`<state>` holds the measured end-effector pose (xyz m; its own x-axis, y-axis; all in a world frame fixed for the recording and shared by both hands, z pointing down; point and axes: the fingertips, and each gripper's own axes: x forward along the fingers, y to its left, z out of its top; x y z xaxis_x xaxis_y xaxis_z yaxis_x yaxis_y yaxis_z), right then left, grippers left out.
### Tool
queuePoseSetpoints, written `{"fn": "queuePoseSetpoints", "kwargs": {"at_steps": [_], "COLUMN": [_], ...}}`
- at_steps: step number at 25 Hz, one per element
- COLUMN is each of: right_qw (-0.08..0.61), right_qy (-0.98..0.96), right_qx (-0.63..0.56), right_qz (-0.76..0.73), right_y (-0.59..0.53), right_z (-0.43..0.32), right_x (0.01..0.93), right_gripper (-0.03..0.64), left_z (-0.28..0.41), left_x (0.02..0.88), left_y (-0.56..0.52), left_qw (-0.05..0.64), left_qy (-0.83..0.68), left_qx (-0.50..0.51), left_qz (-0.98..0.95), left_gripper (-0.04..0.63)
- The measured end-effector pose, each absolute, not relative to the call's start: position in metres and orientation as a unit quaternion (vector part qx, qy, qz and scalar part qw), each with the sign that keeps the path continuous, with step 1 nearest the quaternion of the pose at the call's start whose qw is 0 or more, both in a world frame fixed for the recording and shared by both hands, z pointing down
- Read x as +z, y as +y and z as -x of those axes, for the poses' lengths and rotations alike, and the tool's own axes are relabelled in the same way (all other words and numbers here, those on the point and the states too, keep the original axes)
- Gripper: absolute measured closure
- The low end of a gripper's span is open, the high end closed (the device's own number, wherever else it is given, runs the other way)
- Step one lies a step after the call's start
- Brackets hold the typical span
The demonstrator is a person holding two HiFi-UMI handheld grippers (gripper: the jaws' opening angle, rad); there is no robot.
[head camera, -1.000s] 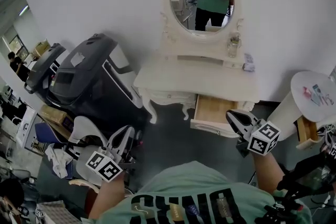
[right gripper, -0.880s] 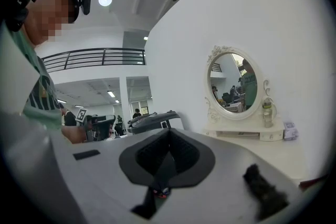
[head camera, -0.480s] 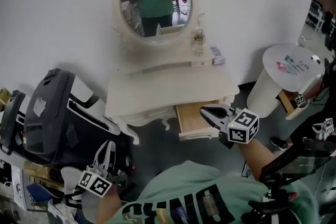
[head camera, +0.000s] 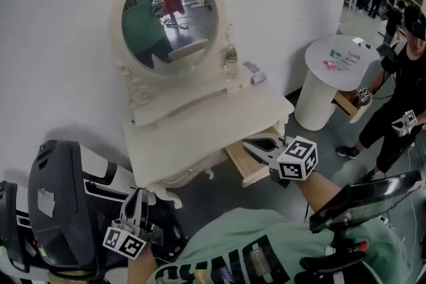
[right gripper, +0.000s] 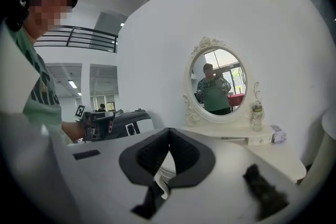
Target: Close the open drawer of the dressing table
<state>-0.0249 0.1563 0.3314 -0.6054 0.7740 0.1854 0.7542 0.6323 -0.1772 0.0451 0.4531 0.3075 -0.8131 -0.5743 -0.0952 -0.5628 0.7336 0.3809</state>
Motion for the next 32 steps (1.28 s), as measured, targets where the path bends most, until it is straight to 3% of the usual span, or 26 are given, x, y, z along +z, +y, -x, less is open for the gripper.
{"fn": "queuePoseSetpoints", "kwargs": {"at_steps": [10, 23, 32], "right_qw": [0.135, 0.118, 0.13], "right_qy": [-0.907, -0.876, -0.904], "right_qx": [0.063, 0.091, 0.147], "right_qz": [0.393, 0.458, 0.38], "right_y": [0.125, 0.049, -0.024], "right_z": [0.061, 0.163, 0.182], "right_x": [0.347, 0.355, 0.385], "right_gripper": [0.611, 0.611, 0.611], "left_z": [0.026, 0.094, 0.149], "left_x": [0.324, 0.305, 0.319], "left_y": [0.398, 0.293, 0.22], "left_qw": [0.05, 0.059, 0.104], "left_qy": [-0.906, -0.93, -0.902], "left_qx": [-0.2, -0.165, -0.13], "left_qz": [-0.369, -0.322, -0.398], "left_gripper": [0.598, 0.598, 0.598]}}
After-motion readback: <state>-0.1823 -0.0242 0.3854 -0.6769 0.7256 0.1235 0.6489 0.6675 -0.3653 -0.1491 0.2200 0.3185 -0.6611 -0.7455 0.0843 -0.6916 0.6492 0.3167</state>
